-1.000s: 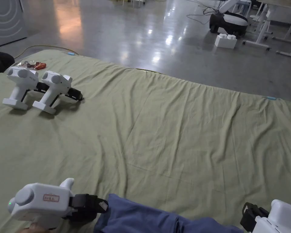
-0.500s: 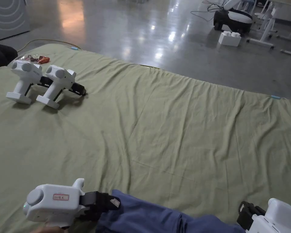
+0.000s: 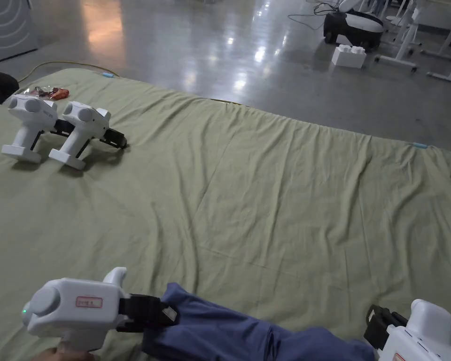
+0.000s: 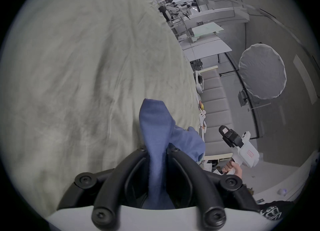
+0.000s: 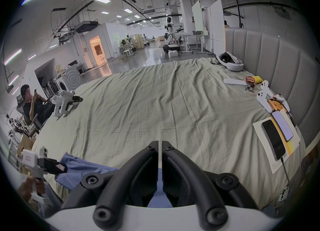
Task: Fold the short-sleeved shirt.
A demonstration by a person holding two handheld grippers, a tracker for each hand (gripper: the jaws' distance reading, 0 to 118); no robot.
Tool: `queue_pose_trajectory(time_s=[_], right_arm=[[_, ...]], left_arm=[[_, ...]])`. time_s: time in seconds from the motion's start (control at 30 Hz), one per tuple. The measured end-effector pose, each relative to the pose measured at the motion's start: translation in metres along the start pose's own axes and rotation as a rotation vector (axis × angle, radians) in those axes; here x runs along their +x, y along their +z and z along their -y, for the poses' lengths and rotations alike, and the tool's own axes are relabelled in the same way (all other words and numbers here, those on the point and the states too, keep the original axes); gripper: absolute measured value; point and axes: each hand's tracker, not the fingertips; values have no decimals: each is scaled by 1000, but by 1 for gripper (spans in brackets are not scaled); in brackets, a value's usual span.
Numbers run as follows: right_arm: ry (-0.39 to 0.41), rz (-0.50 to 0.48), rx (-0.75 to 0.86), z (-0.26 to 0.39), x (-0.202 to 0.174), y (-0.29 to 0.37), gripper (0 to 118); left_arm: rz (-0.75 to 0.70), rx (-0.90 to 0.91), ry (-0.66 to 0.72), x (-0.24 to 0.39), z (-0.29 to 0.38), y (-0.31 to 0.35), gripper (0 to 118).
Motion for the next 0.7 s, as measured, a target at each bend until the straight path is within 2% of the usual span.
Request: queue_pose_trajectory(time_s=[0.17,0.3,0.47,0.7], right_arm=[[-6,0,7,-2,4,2,5],[-12,-7,9,-2,5,1,5],[-19,-21,8,-1,3,-1,5],[-27,-31,-4,4,3,-5,5]], left_arm=[[-154,47,-84,25,-20,38,18],[-390,75,-187,45,-40,72,18],[-559,91,-255,63,-45,79,18],[-514,63,-332,117,-19,51,18]])
